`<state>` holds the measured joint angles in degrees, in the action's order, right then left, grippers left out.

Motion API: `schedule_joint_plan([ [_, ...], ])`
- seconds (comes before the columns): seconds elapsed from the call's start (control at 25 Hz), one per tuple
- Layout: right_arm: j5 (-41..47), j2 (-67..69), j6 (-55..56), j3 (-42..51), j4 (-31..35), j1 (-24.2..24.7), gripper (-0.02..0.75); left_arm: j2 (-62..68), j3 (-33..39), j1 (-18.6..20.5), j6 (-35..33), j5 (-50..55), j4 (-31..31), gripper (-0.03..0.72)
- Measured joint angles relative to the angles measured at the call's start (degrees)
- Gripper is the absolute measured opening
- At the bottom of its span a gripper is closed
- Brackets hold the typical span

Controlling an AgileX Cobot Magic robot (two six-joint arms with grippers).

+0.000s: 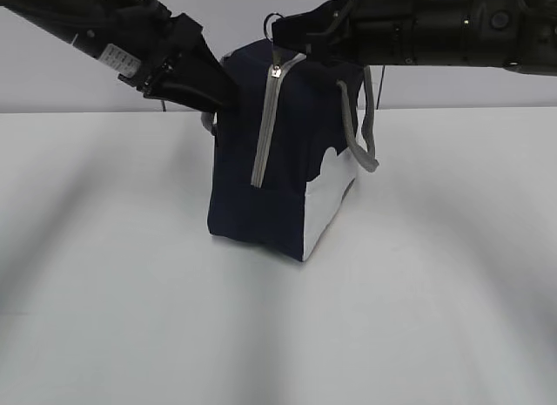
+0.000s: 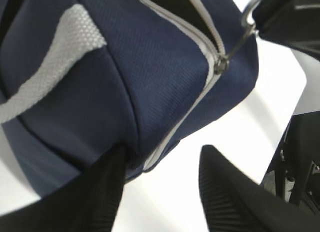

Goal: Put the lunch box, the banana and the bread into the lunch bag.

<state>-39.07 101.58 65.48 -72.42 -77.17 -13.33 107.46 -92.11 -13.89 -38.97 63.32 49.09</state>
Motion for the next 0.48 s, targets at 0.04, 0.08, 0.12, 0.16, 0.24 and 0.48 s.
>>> schedule_joint_plan([
  [0.04, -0.1, 0.0, 0.2, 0.0, -0.3, 0.0, -0.016, 0.5, 0.0, 0.0, -1.0, -0.1, 0.7, 0.351],
  [0.08, -0.2, 0.0, 0.4, 0.0, -0.7, 0.0, -0.016, 1.1, 0.0, 0.0, -1.9, -0.3, 1.2, 0.351],
  [0.12, -0.3, 0.0, 0.7, 0.0, -1.1, 0.0, -0.016, 1.6, 0.0, 0.0, -2.5, -0.9, 1.6, 0.351],
  [0.16, -0.4, 0.0, 0.8, 0.0, -1.3, 0.0, -0.016, 1.9, 0.1, 0.0, -2.9, -1.4, 1.6, 0.35],
  [0.24, -0.4, 0.0, 0.9, 0.0, -1.5, 0.0, -0.016, 2.6, 0.1, 0.0, -4.2, -2.2, 1.8, 0.339],
  [0.48, -0.5, 0.0, 1.3, 0.0, -1.9, 0.0, -0.016, 3.0, 0.1, 0.0, -5.6, -4.0, 2.0, 0.296],
])
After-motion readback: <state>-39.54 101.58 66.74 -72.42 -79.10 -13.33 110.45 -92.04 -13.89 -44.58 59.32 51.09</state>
